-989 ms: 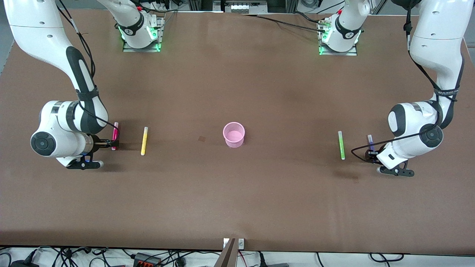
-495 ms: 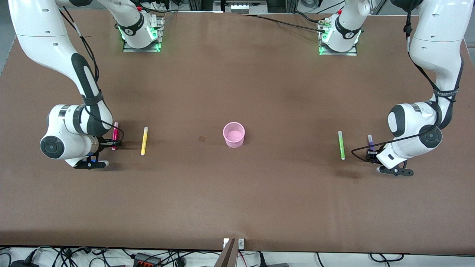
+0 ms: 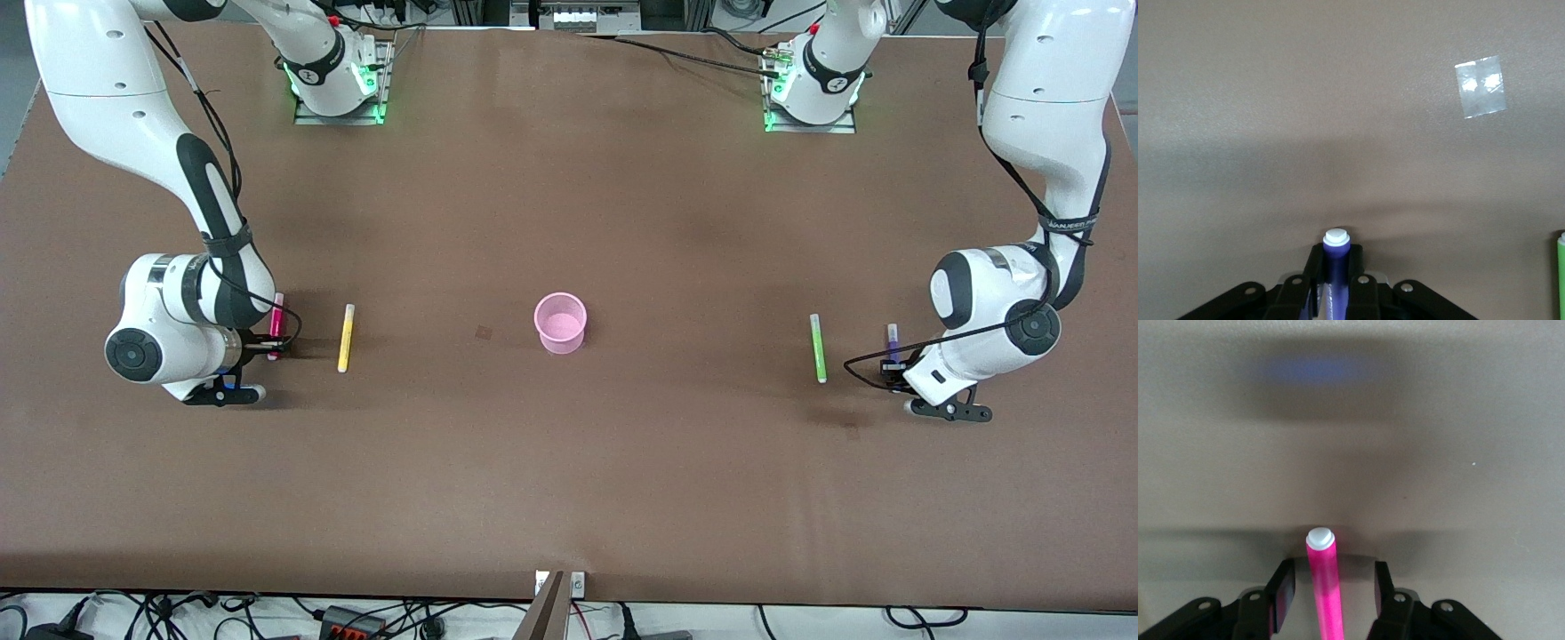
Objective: Organize pens into pink holder with both arms
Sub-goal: 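Lift the pink marker with the right gripper while the left gripper lifts the blue marker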
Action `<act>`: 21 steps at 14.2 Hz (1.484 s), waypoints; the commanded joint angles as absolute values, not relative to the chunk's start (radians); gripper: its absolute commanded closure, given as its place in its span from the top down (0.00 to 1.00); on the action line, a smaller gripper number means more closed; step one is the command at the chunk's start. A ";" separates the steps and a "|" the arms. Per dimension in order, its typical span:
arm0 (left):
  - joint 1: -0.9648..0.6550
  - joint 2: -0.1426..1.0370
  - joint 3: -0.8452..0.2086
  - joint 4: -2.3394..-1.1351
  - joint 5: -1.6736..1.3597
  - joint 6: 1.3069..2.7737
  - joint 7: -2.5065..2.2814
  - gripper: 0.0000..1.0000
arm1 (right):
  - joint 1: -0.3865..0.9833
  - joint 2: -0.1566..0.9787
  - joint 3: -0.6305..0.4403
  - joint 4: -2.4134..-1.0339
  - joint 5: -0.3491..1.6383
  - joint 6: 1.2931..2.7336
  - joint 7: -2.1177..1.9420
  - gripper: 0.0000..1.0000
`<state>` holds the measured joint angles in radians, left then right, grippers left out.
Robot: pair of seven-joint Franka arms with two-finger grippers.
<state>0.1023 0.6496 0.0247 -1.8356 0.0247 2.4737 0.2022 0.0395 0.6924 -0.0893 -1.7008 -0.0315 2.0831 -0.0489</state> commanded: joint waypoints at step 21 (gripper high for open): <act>0.051 0.607 -0.555 -1.485 -0.453 2.135 0.822 0.02 | 0.041 0.525 0.032 -1.428 0.166 1.792 -0.465 0.00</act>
